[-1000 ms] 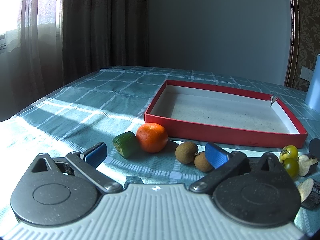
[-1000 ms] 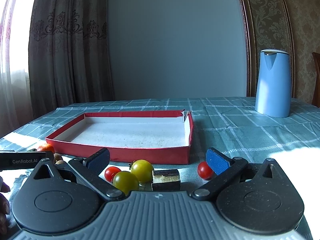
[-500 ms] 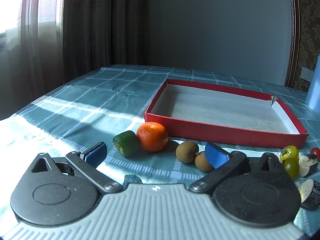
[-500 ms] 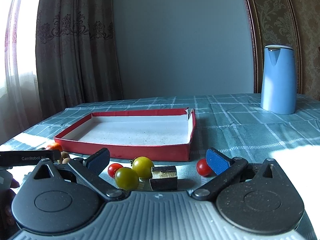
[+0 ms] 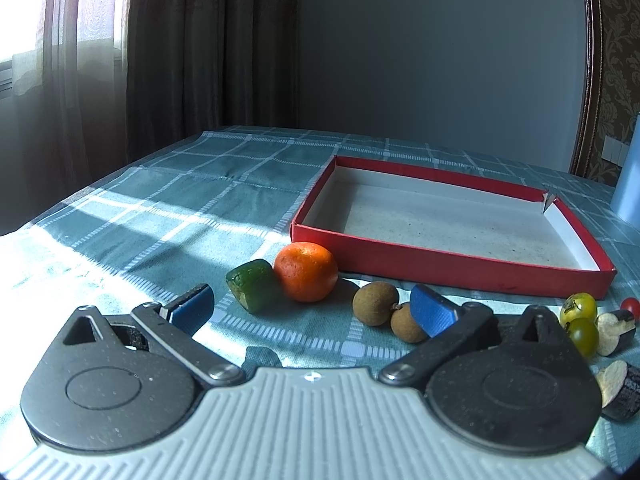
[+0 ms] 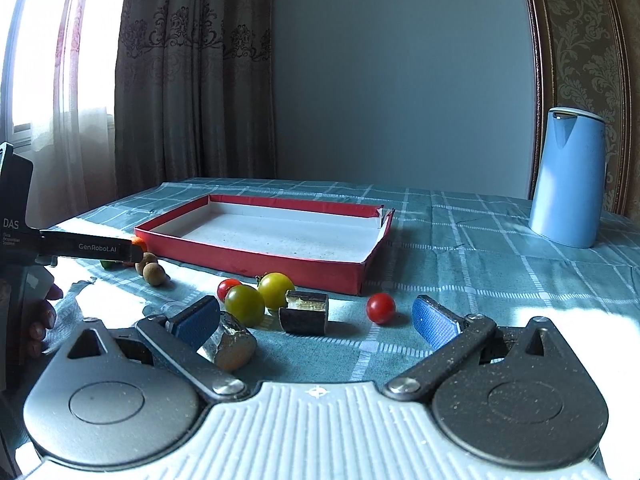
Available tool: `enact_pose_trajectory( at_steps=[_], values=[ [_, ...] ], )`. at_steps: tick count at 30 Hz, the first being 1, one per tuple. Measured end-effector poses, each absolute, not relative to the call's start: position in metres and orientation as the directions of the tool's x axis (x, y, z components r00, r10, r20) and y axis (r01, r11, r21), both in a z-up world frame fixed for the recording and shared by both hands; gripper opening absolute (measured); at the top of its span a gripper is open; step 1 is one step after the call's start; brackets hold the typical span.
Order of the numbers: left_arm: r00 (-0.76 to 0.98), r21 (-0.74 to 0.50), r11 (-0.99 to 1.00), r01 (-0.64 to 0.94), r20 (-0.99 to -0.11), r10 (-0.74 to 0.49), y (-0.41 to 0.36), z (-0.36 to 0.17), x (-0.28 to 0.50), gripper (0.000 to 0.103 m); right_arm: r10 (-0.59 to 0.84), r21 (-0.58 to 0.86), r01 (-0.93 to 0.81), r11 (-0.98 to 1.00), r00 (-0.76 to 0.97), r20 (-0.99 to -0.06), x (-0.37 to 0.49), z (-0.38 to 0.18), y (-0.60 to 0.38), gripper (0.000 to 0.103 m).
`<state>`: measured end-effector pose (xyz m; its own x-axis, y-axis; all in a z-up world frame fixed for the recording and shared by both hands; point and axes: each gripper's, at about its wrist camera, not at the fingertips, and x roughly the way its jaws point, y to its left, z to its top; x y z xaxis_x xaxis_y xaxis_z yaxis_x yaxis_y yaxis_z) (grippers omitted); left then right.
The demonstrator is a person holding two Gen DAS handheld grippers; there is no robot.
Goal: Organize fruits
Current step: 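Grasp the dark eggplant piece with the right gripper, then carry the eggplant piece into the red box and open the right gripper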
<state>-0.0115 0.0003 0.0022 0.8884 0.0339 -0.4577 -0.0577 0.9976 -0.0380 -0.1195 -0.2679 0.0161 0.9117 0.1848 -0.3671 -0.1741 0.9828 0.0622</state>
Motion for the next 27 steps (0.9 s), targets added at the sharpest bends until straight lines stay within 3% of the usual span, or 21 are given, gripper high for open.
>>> enact_pose_trajectory(
  at_steps=[6,12,14,16,22,27],
  values=[
    [0.888,-0.041,0.998,-0.057,-0.459,0.032,0.001,0.002,-0.012,0.103,0.258,0.016,-0.273,0.962,0.887,-0.382,-0.121,0.015,-0.238,0.102],
    [0.888,-0.042,0.998,-0.056,-0.459,0.031,0.001,0.002,-0.012,0.103,0.278,0.008,-0.309,0.951,0.844,-0.459,-0.100,0.008,-0.223,0.085],
    [0.888,-0.043,0.998,-0.056,-0.459,0.030,0.001,0.002,-0.012,0.103,0.289,0.031,-0.315,0.949,0.823,-0.490,-0.092,0.006,-0.222,0.075],
    [0.888,-0.043,0.997,-0.056,-0.458,0.030,0.001,0.002,-0.012,0.103,0.298,0.060,-0.316,0.947,0.793,-0.532,-0.083,0.002,-0.224,0.043],
    [0.887,-0.050,0.997,-0.057,-0.461,0.028,0.001,0.002,-0.011,0.103,0.310,0.071,-0.323,0.944,0.792,-0.525,-0.087,0.002,-0.224,0.041],
    [0.886,-0.047,0.997,-0.057,-0.463,0.029,0.000,0.002,-0.010,0.103,0.303,0.049,-0.313,0.949,0.855,-0.421,-0.084,0.039,-0.234,0.041]
  ],
)
